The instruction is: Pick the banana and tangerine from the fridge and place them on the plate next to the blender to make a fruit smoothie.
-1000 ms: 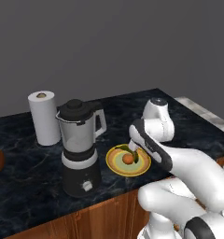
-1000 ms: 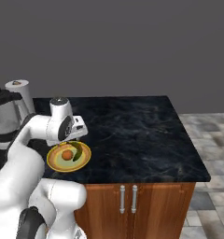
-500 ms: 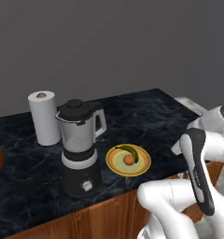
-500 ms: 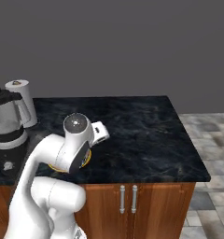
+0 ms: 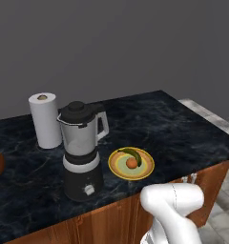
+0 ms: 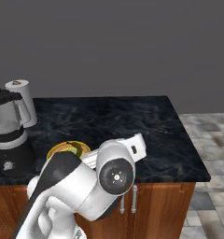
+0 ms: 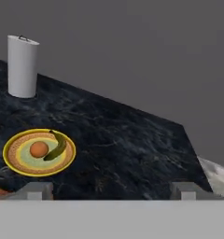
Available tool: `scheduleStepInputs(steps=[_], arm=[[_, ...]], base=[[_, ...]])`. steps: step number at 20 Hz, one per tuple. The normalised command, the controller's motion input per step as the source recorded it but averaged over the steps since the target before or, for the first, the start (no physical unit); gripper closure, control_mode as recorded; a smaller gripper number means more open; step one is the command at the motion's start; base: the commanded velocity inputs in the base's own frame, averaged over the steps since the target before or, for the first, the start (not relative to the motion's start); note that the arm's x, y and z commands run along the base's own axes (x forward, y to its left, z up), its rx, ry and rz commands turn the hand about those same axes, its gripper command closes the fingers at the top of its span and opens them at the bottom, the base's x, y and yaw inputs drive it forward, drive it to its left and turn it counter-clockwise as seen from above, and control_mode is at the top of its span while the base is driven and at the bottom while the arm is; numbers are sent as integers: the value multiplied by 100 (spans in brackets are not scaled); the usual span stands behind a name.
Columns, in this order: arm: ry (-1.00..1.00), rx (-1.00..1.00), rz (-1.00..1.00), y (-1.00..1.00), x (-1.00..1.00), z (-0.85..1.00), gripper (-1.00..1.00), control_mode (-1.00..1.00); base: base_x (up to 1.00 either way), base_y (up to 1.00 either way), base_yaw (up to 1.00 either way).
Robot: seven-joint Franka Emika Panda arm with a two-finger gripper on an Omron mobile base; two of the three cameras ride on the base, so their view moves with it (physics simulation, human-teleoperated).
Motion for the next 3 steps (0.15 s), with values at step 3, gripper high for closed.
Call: scheduleStepInputs(steps=[3], arm=[[-9, 4, -4, -12, -26, 0, -100, -100]], base=[[0, 0, 0]])
